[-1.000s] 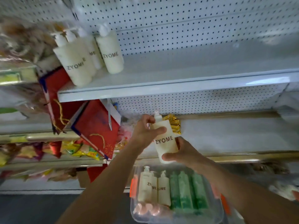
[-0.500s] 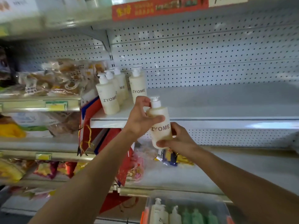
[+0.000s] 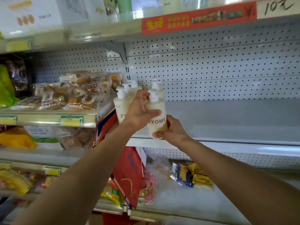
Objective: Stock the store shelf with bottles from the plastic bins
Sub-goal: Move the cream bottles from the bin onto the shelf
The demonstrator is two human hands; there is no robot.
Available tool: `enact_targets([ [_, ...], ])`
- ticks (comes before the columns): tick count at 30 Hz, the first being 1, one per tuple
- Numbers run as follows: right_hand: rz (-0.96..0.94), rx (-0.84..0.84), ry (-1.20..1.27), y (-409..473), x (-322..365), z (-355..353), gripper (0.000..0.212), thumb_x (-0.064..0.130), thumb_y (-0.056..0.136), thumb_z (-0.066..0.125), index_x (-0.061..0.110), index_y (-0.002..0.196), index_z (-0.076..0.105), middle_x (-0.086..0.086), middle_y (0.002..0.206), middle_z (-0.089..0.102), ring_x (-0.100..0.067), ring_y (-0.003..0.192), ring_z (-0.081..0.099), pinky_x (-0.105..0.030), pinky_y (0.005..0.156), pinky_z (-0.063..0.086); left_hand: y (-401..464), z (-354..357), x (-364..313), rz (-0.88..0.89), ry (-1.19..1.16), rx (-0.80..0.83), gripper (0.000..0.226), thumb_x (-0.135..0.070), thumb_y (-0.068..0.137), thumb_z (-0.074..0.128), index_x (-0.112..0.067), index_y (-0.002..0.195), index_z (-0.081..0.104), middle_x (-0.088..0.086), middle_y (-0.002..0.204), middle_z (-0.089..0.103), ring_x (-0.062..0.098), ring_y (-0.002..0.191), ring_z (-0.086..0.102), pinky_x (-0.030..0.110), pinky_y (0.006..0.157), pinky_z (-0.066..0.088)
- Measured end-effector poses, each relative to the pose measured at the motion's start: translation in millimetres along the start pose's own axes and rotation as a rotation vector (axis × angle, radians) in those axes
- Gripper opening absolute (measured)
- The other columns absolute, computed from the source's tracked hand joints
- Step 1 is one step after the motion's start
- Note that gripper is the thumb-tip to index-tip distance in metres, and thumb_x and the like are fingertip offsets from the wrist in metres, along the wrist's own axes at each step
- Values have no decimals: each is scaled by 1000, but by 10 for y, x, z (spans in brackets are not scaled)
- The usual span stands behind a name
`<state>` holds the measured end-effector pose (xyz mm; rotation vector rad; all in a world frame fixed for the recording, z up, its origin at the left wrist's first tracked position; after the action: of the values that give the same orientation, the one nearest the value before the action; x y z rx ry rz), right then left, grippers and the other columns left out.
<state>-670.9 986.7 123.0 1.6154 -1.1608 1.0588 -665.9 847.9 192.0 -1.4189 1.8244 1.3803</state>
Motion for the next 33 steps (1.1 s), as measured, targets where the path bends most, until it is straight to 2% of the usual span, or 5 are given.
enact_targets([
  [8,20,-26,-91,379,-48,215,61,7,67,83,11,120,54,-4,119,64,-22,109,60,-39,93,52,254,-99,168,1,146,-1,61,-13,72,81,-23,115,39,-6,111,55,12,96,56,16,69,47],
  [16,17,-84,-63,573,-61,335,60,4,69,80,15,114,40,0,113,58,-17,105,57,-19,72,45,440,-103,206,-23,276,-17,60,-12,76,76,-13,124,41,-6,104,52,14,91,53,27,75,45],
  [21,41,-110,-166,659,-75,392,68,12,68,82,10,124,44,-9,125,55,-26,116,53,-43,97,48,518,-127,243,-53,327,-13,57,-12,78,74,-13,123,40,-11,90,51,13,83,53,16,57,39],
  [25,57,-118,-192,695,-54,419,68,13,69,81,9,126,43,-11,127,53,-27,117,53,-44,99,47,539,-132,255,-79,342,-11,57,-12,79,73,-14,124,39,-17,83,46,5,71,50,11,52,35],
  [33,65,-94,-251,658,11,411,66,13,73,78,7,128,42,-10,130,52,-27,119,52,-44,101,45,496,-92,225,-88,357,-11,59,-10,80,71,-12,128,36,6,120,56,23,106,56,31,82,46],
])
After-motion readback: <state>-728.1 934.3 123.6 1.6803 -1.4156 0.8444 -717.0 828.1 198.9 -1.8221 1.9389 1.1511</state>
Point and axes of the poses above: each hand's wrist, its own y-axis towards the middle knuckle, its own z-axis out of the palm, x = y × z, the point moved 2 cm from there along y, towards the middle knuckle
